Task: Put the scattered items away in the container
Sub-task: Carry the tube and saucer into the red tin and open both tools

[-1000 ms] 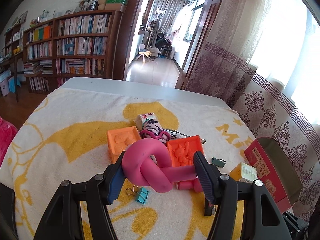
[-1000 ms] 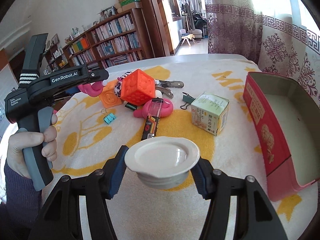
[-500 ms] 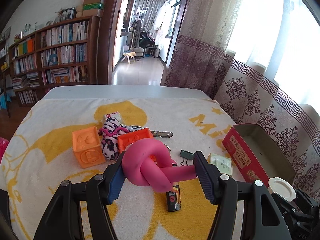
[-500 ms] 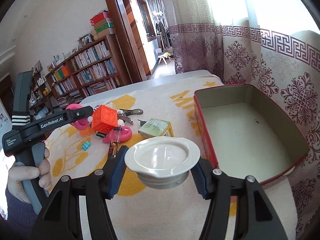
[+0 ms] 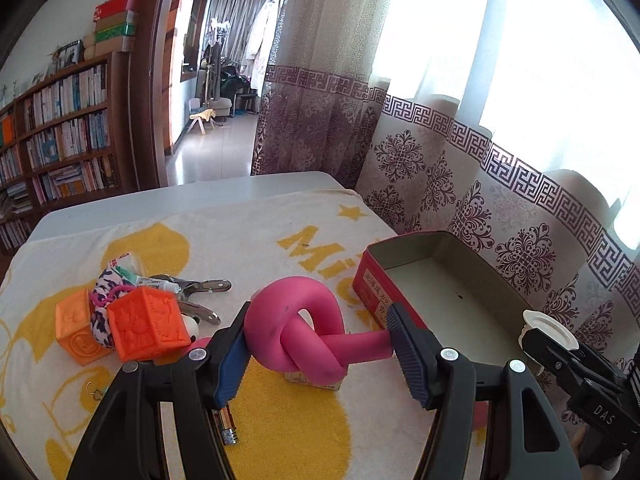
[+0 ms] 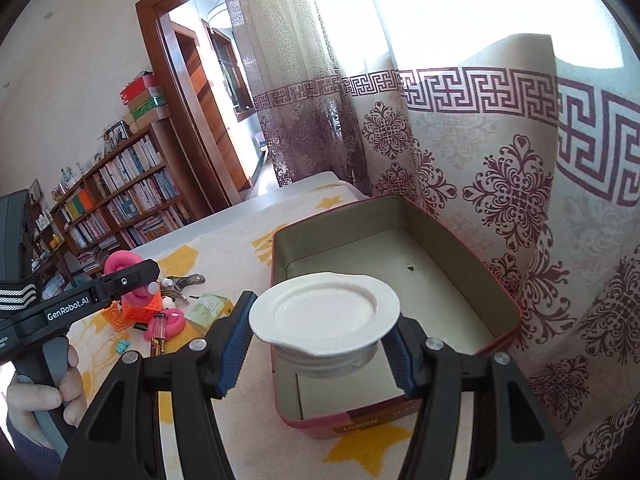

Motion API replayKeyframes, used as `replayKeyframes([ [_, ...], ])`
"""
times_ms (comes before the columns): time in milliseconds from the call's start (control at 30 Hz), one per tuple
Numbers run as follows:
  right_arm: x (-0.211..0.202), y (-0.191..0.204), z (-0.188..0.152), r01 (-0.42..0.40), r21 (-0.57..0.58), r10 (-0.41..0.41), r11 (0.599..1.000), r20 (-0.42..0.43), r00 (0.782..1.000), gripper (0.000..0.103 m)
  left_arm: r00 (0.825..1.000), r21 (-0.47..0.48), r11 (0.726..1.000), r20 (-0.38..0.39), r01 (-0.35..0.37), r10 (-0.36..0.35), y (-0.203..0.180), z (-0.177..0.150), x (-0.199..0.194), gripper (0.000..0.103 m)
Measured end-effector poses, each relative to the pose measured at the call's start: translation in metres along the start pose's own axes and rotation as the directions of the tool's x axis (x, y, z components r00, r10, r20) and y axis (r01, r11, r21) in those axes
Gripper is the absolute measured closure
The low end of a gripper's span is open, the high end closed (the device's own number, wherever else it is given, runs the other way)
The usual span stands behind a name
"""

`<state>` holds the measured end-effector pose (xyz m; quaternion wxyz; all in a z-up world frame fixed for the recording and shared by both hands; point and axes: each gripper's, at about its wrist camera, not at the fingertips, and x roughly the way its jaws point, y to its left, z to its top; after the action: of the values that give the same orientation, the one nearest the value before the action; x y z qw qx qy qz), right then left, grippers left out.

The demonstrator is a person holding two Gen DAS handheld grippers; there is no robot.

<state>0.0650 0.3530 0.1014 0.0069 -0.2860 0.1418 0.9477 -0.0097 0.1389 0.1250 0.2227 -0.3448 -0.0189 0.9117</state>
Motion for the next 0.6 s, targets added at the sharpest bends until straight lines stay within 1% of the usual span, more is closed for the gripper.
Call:
replayKeyframes([
  [200, -0.002, -0.014, 0.000, 0.056, -0.008, -0.056, 0.998, 0.015, 0.998, 0.039, 0.996, 0.049, 0.995, -0.005, 0.089, -0.089, -0.045, 0.017, 0.013, 0.036],
  [300, 0.000, -0.019, 0.001, 0.085, -0.012, -0.084, 0.996, 0.023, 0.996, 0.038, 0.990, 0.067, 0.988, -0.004, 0.141, -0.141, -0.066, 0.025, 0.019, 0.036],
  [367, 0.000, -0.021, 0.001, 0.111, -0.018, -0.110, 0.994, 0.031, 0.993, 0.036, 0.983, 0.073, 0.980, -0.002, 0.185, -0.185, -0.078, 0.031, 0.024, 0.035],
  [400, 0.001, -0.022, 0.002, 0.121, -0.019, -0.120, 0.993, 0.033, 0.992, 0.029, 0.978, 0.070, 0.975, -0.011, 0.210, -0.210, -0.082, 0.033, 0.027, 0.032],
  [433, 0.001, -0.023, 0.002, 0.128, -0.015, -0.127, 0.992, 0.038, 0.991, 0.021, 0.972, 0.064, 0.970, -0.022, 0.234, -0.233, -0.086, 0.035, 0.029, 0.016],
  [467, 0.000, -0.025, 0.002, 0.132, -0.008, -0.132, 0.991, 0.045, 0.990, 0.021, 0.967, 0.054, 0.966, -0.024, 0.255, -0.254, -0.088, 0.036, 0.030, 0.004],
  [533, -0.001, -0.029, 0.004, 0.138, 0.004, -0.138, 0.990, 0.051, 0.989, 0.021, 0.964, 0.045, 0.963, -0.002, 0.265, -0.266, -0.087, 0.037, 0.028, 0.003],
  [600, -0.001, -0.032, 0.005, 0.140, 0.018, -0.141, 0.990, 0.053, 0.989, 0.021, 0.969, 0.045, 0.968, 0.008, 0.245, -0.246, -0.083, 0.037, 0.025, 0.003],
])
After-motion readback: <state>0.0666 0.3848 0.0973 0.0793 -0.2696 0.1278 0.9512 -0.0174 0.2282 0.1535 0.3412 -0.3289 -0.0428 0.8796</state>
